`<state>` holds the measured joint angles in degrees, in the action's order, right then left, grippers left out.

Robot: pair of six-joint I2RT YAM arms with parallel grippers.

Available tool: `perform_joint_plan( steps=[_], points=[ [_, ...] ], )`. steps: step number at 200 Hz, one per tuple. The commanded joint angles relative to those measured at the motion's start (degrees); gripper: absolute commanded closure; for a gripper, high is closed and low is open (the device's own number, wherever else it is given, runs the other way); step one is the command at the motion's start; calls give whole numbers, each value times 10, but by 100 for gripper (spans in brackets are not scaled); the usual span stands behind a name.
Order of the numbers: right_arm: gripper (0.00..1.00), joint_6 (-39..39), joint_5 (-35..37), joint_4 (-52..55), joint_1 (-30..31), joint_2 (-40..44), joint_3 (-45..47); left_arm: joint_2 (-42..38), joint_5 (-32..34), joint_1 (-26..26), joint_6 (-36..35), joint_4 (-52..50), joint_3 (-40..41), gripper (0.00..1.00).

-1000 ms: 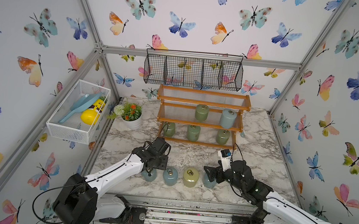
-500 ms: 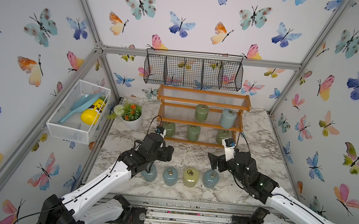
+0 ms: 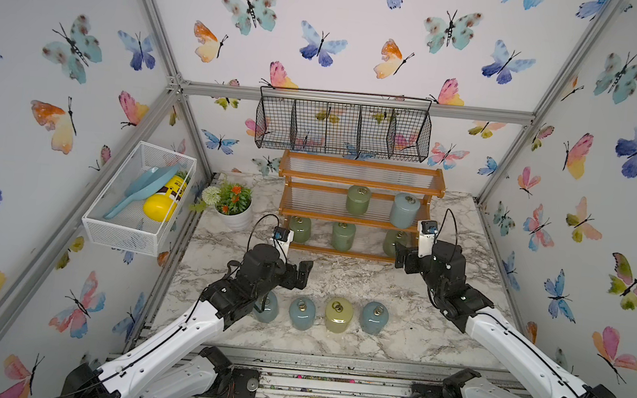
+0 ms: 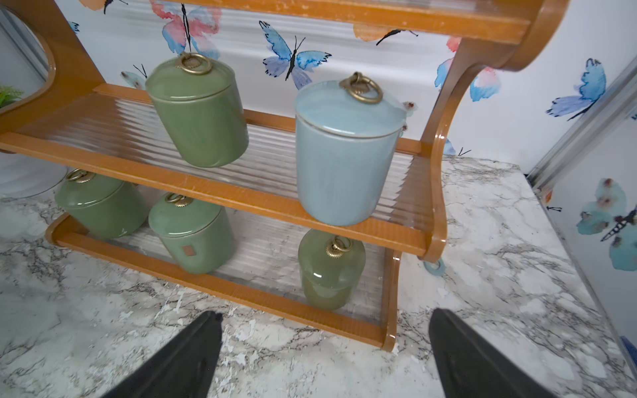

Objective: Remove the tea canisters from the shelf
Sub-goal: Pick up the tea canister from the shelf.

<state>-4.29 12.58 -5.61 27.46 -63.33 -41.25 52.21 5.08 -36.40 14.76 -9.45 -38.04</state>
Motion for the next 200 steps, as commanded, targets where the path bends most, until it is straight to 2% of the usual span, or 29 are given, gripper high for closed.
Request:
perform_joint_plan(
  steps=[1,64,144,200],
  points=[
    [0,16,-46,-47,-15,-22,-24,-9,-11,-1,-16,23,12,1],
    [0,16,-99,-101,-47,-67,-27,-25,-2,-1,-24,30,28,1],
    [0,16,-112,-136,-66,-98,-30,-1,-23,-1,-42,69,36,2],
    [0,17,-139,-150,-77,-117,-34,8,-12,-1,-54,78,30,2]
  ],
)
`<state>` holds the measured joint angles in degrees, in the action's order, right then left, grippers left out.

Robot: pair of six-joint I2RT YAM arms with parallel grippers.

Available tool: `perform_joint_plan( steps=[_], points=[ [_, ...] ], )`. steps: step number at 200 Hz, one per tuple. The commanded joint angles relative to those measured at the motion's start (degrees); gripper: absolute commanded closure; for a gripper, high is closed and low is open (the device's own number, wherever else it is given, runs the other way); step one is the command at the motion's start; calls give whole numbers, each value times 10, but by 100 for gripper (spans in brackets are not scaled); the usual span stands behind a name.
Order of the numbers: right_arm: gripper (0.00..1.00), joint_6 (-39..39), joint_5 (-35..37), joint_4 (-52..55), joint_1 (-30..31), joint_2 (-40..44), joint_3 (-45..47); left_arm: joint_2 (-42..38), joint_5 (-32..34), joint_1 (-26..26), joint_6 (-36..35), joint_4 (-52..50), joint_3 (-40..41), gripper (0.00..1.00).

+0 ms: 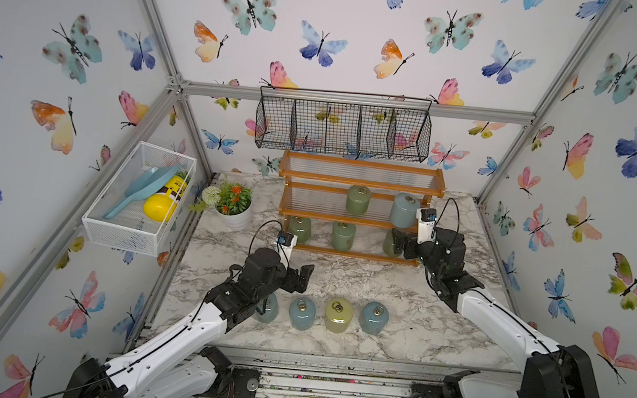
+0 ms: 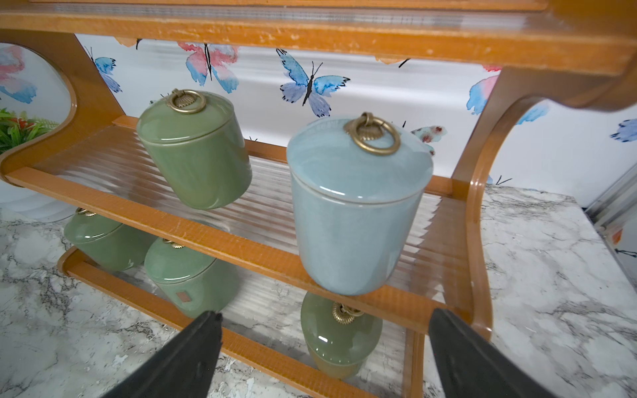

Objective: Remove the tea canisters from the shelf
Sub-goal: Pick up the tea canister from the shelf.

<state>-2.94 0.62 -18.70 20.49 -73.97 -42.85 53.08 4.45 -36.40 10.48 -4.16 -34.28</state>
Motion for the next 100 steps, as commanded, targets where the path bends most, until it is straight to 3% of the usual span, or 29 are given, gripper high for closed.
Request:
perform_joint_plan(
  steps=[1,100],
  points=[
    [0,3,-20,-19,-7,-11,-18,-1,-5,-1,-10,25,-7,2],
    [0,2,-56,-58,-34,-57,-29,-23,6,-1,1,14,8,1]
  ],
)
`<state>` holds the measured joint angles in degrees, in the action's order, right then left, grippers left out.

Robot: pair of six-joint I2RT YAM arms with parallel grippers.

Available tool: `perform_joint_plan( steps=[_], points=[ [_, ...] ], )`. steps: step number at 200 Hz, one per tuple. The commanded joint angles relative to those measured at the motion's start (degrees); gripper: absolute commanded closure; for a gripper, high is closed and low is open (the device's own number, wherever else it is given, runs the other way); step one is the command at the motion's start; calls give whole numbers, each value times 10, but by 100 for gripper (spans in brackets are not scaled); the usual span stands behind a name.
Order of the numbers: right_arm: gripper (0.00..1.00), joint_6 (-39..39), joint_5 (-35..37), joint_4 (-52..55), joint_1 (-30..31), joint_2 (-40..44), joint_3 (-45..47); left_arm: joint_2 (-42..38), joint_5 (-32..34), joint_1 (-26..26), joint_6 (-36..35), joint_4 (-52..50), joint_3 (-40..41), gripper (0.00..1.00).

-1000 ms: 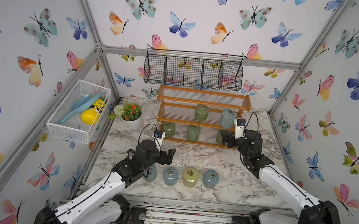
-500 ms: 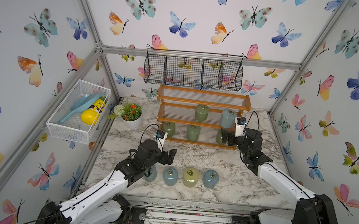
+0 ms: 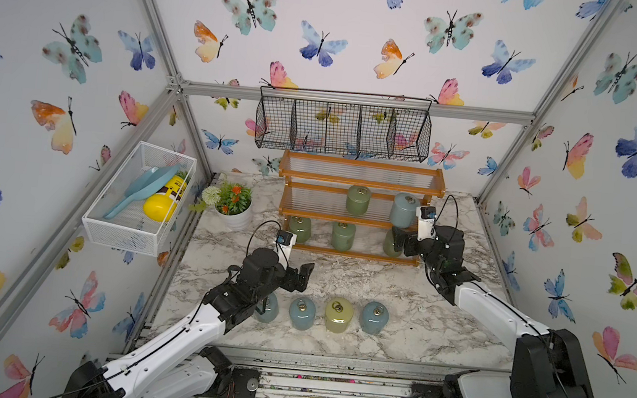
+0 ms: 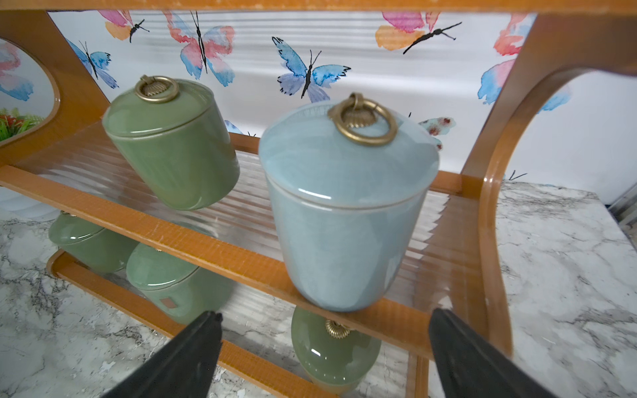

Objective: Remove the tea canisters from the shelf
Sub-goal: Pick up the tea canister from the shelf.

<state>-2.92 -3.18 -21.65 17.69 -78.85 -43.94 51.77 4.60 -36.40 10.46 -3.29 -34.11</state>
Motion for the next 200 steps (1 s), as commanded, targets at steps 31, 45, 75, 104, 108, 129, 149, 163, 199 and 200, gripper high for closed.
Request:
perform_joint_plan(
  steps=[31,45,75,104,108,129,149,163,199,200],
  points=[
    [0,3,-34,-40,-12,-28,-27,-4,5,-1,1,5,4,1],
    [0,4,-37,-47,-14,-36,-32,1,5,-1,2,4,2,2],
    [0,5,-49,-58,-20,-58,-46,12,5,-1,3,-2,-7,2],
    [0,2,-58,-76,-27,-80,-58,16,6,-1,0,-3,-11,2],
    [0,1,-59,-78,-28,-84,-60,17,7,-1,-1,-4,-13,2],
    [0,-2,-67,-89,-31,-101,-71,20,8,-1,-4,-7,-17,1],
    [0,-3,-75,-95,-34,-116,-81,24,9,-1,-8,-8,-21,1],
    [0,-3,-79,-99,-34,-125,-89,28,9,-1,-9,-8,-23,1],
    [0,1,-83,-103,-35,-145,-110,38,9,-1,-11,-6,-26,1],
    [0,1,-83,-103,-35,-146,-110,38,8,-1,-10,-6,-26,1]
  ],
)
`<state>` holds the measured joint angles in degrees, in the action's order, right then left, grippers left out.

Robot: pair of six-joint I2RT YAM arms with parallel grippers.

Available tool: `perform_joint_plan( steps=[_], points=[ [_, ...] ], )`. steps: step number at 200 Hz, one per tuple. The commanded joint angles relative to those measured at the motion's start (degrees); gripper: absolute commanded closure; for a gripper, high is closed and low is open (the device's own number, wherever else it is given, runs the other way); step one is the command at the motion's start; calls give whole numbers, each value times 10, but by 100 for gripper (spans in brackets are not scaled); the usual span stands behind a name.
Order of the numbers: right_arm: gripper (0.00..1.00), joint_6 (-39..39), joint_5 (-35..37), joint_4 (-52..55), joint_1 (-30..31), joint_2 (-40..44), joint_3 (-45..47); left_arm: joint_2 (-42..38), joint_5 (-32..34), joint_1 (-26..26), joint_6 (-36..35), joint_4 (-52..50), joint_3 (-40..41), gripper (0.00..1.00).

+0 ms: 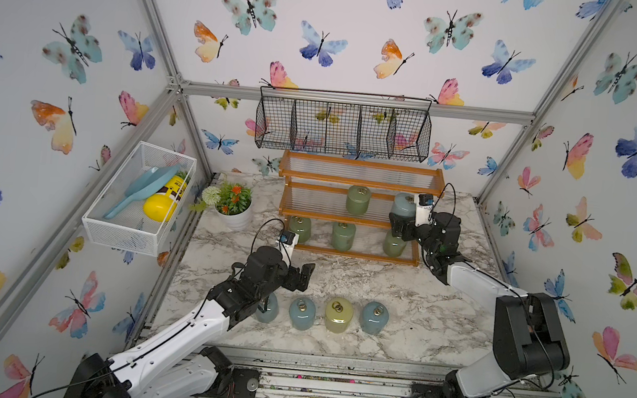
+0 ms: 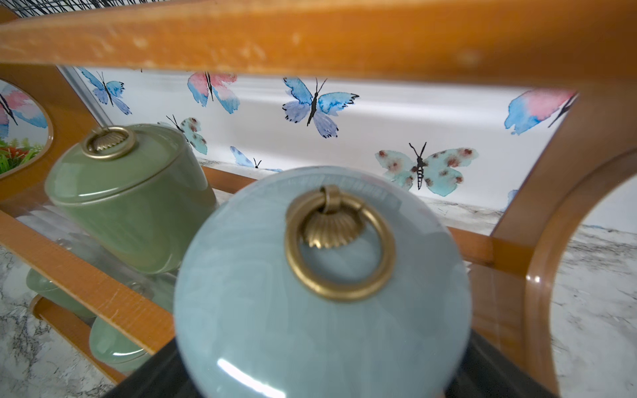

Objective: Remove the tea canisters from the shelf
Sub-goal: Pick up the tea canister from the shelf.

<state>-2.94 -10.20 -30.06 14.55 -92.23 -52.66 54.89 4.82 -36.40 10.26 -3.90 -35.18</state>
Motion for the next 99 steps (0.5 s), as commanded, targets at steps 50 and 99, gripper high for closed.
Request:
perform_joint_plan(
  steps=[50,99],
  points=[
    [0,3,-13,-26,-6,-37,-49,9,8,-1,-8,1,-14,1],
    [0,0,-17,-33,-7,-59,-69,8,9,-1,-8,1,-11,2]
  ],
)
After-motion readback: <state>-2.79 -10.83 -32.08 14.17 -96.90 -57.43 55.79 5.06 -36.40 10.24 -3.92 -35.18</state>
